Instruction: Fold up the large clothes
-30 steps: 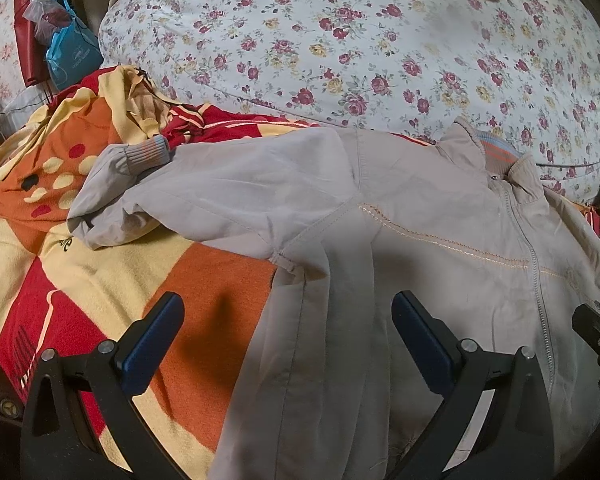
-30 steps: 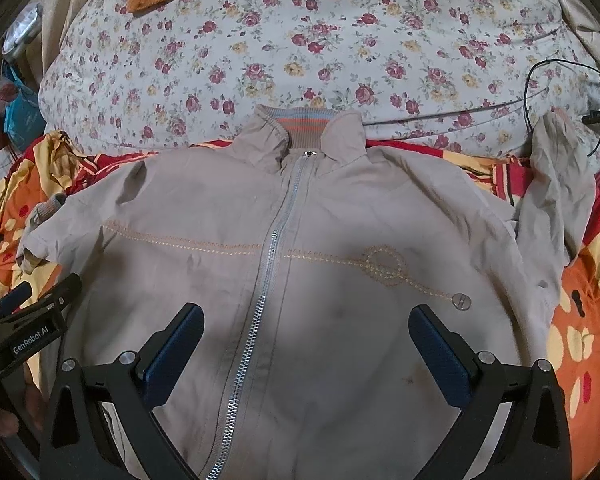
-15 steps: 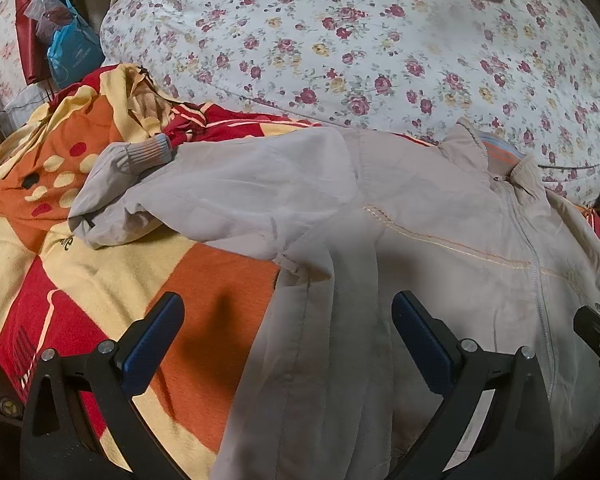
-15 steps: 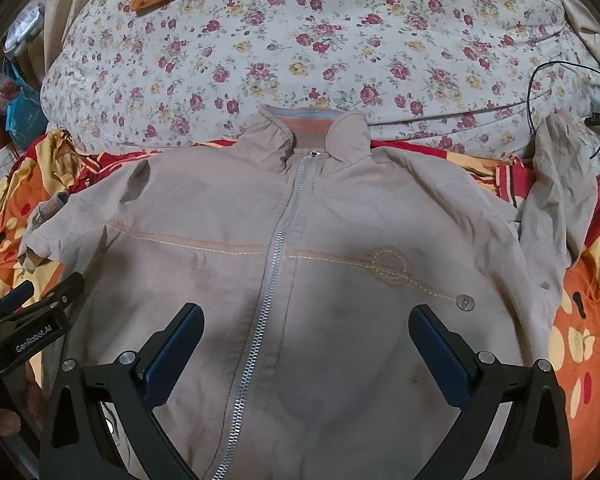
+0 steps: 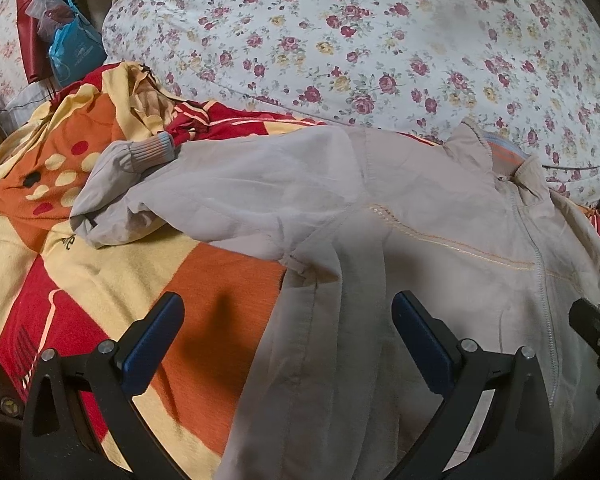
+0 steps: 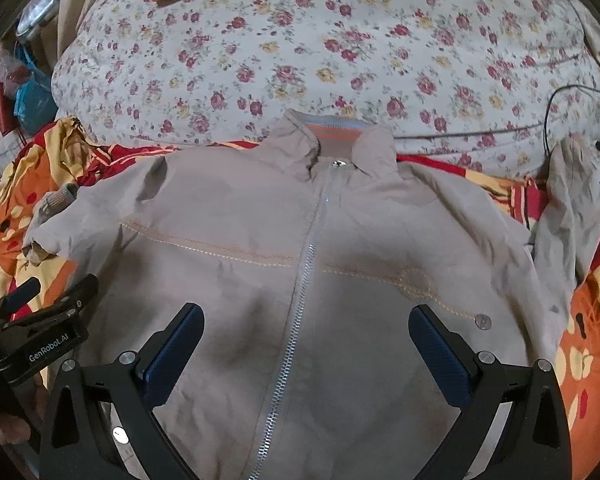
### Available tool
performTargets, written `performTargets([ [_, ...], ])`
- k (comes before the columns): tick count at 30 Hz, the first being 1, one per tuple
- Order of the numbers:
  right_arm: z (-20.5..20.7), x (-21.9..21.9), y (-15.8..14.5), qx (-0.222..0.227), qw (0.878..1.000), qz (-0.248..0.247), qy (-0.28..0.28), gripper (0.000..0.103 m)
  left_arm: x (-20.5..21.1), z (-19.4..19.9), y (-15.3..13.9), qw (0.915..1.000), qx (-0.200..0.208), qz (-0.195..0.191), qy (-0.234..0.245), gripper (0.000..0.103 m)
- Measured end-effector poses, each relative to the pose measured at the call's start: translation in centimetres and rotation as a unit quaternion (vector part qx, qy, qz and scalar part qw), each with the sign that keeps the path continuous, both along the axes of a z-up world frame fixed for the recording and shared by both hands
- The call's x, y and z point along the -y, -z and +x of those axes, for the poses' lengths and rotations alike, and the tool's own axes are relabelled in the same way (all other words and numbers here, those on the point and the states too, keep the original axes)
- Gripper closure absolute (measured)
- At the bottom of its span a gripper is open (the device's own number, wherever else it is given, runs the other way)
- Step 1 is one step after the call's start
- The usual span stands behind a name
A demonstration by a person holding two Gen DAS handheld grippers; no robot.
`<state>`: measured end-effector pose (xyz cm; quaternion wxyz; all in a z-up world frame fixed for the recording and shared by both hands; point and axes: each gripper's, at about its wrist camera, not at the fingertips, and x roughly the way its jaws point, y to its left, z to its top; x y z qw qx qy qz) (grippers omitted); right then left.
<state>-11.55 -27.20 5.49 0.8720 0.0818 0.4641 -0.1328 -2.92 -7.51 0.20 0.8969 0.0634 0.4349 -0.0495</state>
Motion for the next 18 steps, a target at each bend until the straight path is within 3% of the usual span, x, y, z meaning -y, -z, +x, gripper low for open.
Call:
performTargets([
  [18,-0.22,0.48,0.96,0.000,1.000,0.010,0.009,0.001,-0.06,0.16,0.15,1.0000,-0.003,0.003,-0.002,0.000],
])
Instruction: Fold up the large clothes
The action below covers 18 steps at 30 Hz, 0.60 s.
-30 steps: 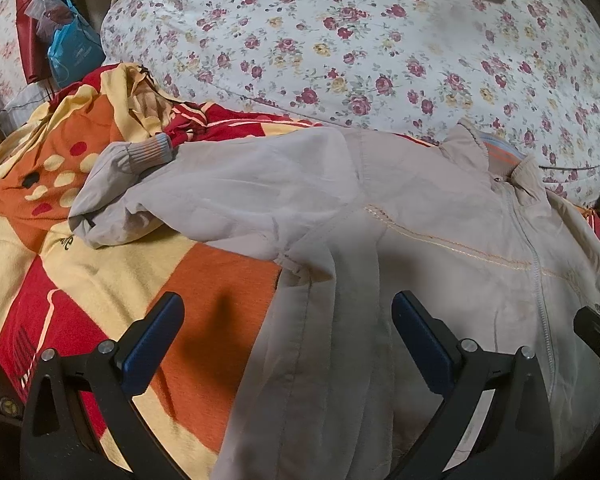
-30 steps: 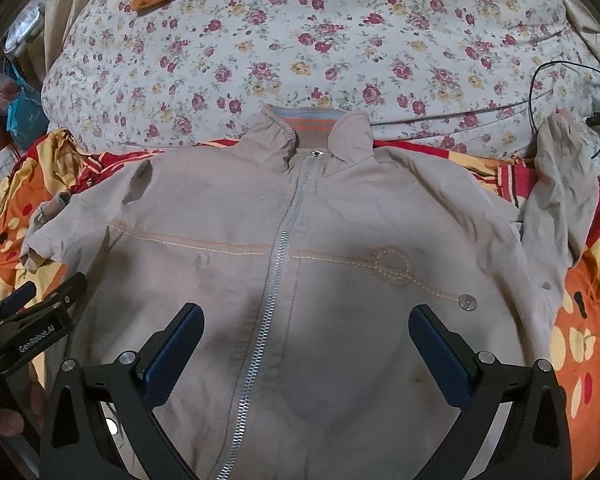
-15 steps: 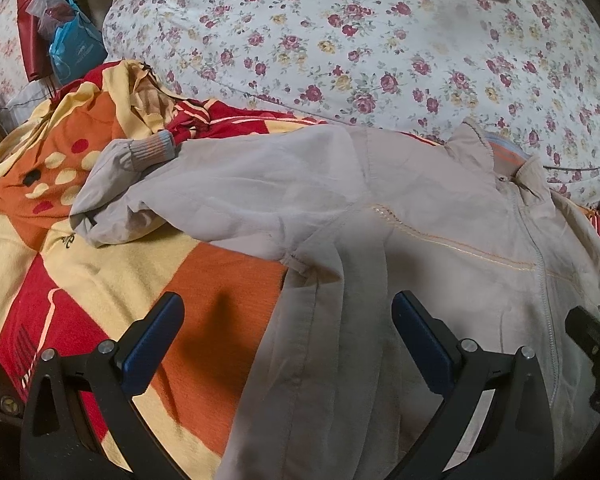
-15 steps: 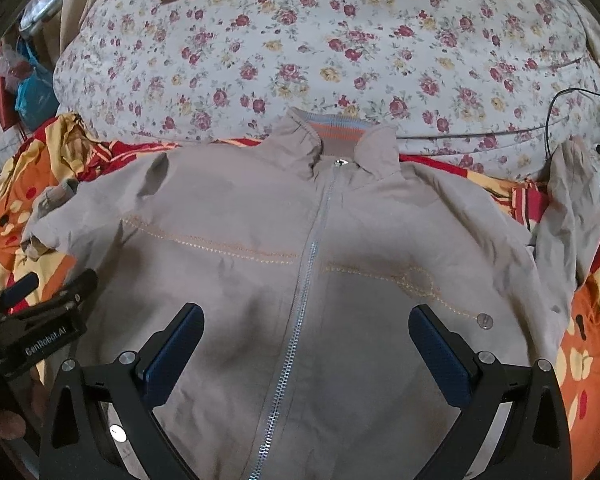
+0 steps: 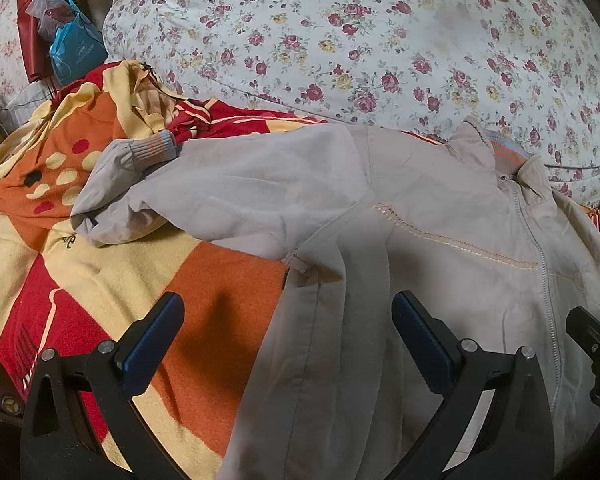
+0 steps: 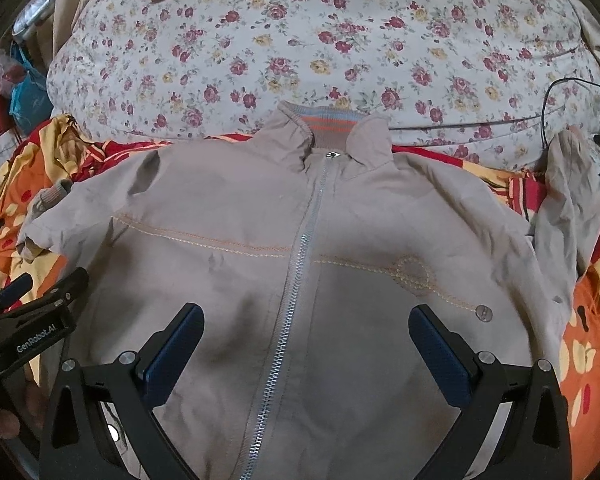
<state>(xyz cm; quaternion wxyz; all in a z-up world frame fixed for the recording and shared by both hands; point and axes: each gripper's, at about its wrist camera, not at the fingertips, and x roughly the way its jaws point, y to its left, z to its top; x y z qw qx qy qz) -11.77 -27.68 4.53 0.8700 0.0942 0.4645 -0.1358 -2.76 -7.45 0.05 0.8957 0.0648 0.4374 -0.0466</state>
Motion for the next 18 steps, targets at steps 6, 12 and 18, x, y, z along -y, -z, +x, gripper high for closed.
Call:
performTargets([
  [6,-0.06,0.34,0.22,-0.002,1.000,0.005,0.005,0.001,-0.06,-0.05,-0.01,1.0000,-0.001,0.000,0.000,0.000],
  [12,0.03,0.26,0.51,-0.006,1.000,0.006,0.005,0.001,-0.10,-0.07,-0.01,1.0000,-0.001,0.000,-0.001,0.000],
  [18,0.04,0.14,0.55,-0.006,1.000,0.004,0.003,0.001,-0.18,-0.07,0.03,1.0000,-0.001,0.000,-0.001,0.000],
])
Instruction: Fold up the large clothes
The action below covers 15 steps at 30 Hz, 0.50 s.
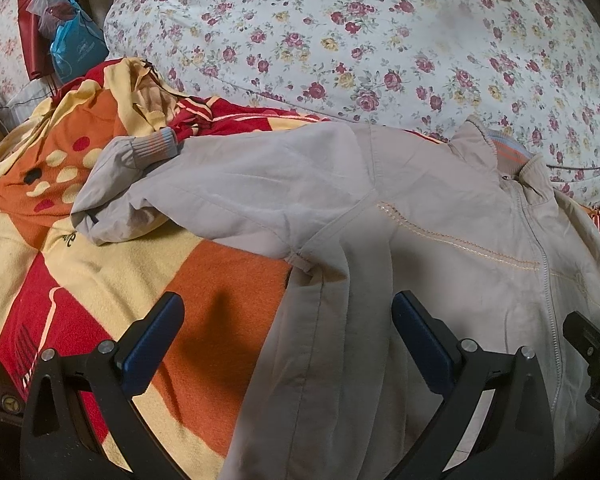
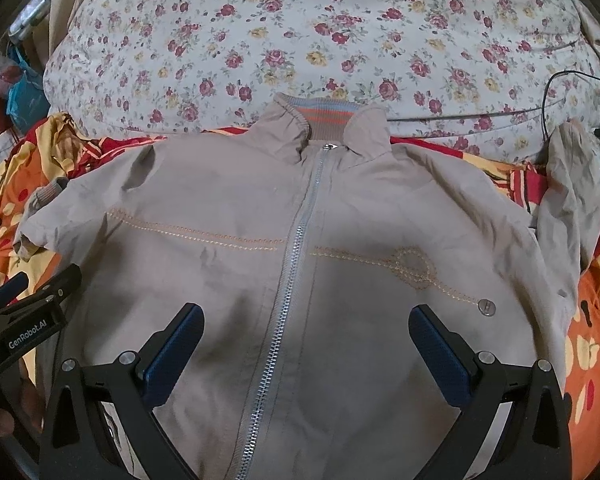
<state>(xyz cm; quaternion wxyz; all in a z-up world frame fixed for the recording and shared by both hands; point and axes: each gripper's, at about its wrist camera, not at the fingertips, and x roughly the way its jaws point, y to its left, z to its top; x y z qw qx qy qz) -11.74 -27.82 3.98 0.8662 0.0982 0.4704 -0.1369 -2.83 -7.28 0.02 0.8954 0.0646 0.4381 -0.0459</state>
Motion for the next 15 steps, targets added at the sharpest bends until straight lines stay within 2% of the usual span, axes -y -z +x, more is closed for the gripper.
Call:
performTargets([
  [15,-0.02,-0.20,0.19,-0.001,1.000,-0.002,-0.004,0.001,-0.37,0.15,0.23,1.0000,-0.005,-0.002,-0.005,0.000],
])
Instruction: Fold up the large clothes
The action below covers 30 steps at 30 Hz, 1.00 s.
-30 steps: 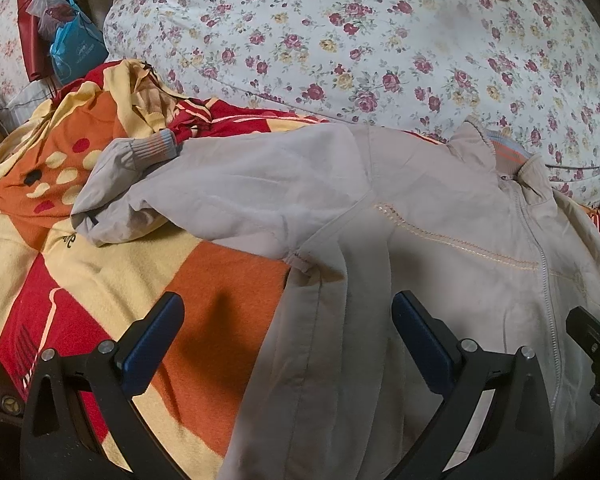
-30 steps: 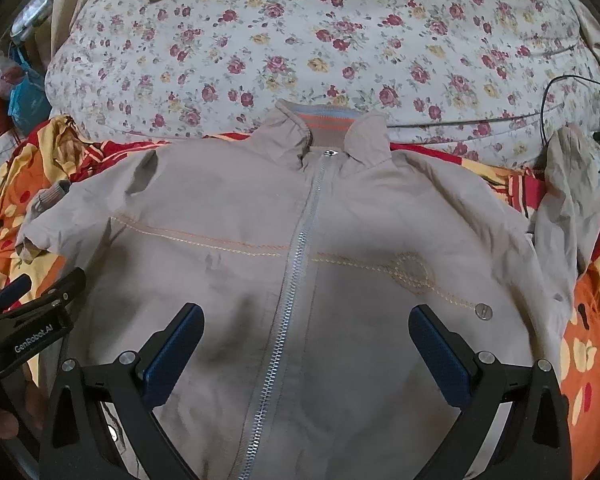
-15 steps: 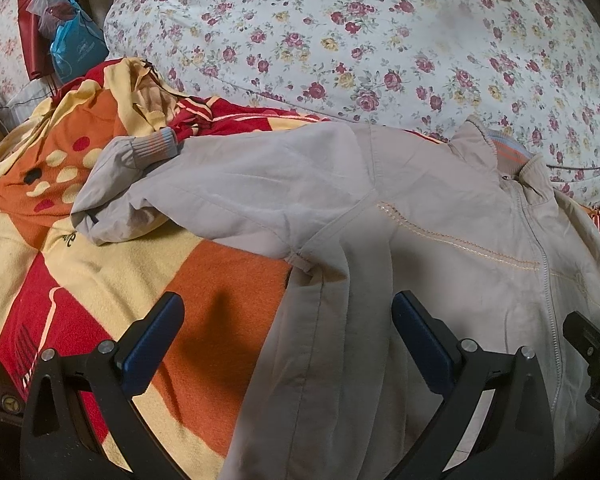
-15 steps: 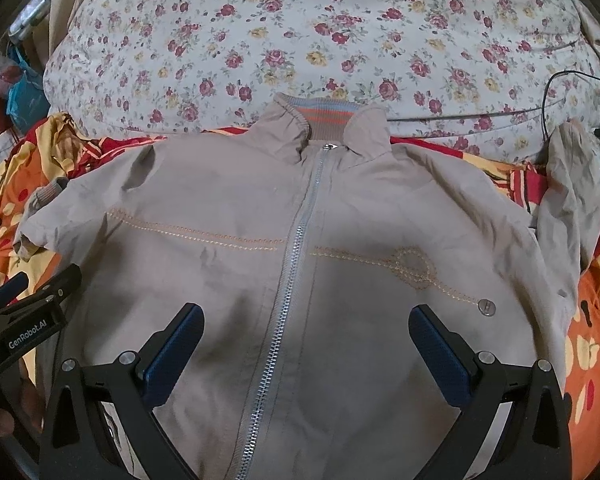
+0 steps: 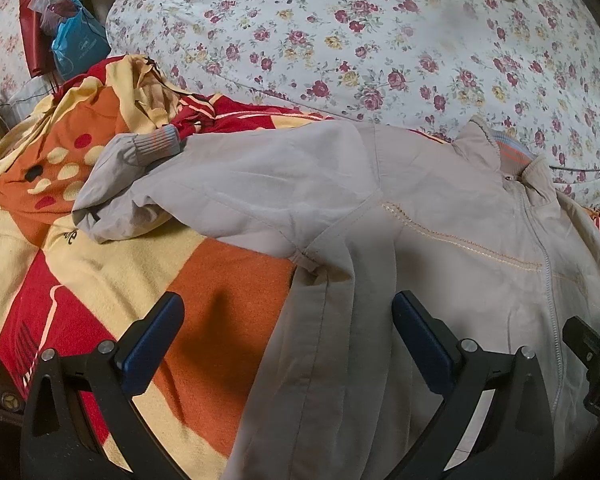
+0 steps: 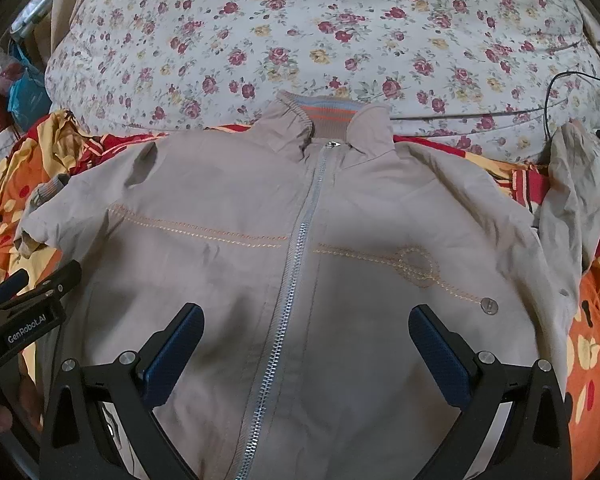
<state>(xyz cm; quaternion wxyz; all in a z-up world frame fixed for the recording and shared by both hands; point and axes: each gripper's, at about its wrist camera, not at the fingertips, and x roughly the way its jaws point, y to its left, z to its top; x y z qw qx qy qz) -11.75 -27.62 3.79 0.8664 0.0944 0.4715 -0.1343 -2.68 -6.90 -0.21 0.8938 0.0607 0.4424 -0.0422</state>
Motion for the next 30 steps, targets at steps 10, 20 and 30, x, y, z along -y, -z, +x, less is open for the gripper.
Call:
performTargets([
  [10,0.0,0.1,0.1,0.000,1.000,0.002,-0.001,0.001,-1.9,1.4,-1.2,0.9998,-0.008,-0.002,-0.020,0.000],
  [20,-0.3,0.6,0.1,0.000,1.000,0.016,-0.002,0.001,-10.0,8.3,-4.0,0.9918,0.024,0.043,-0.118,0.000],
  [30,0.3,0.5,1.0,-0.016,0.999,0.027,-0.009,0.001,-13.8,15.6,1.3,0.9834,-0.039,0.085,-0.155,0.032],
])
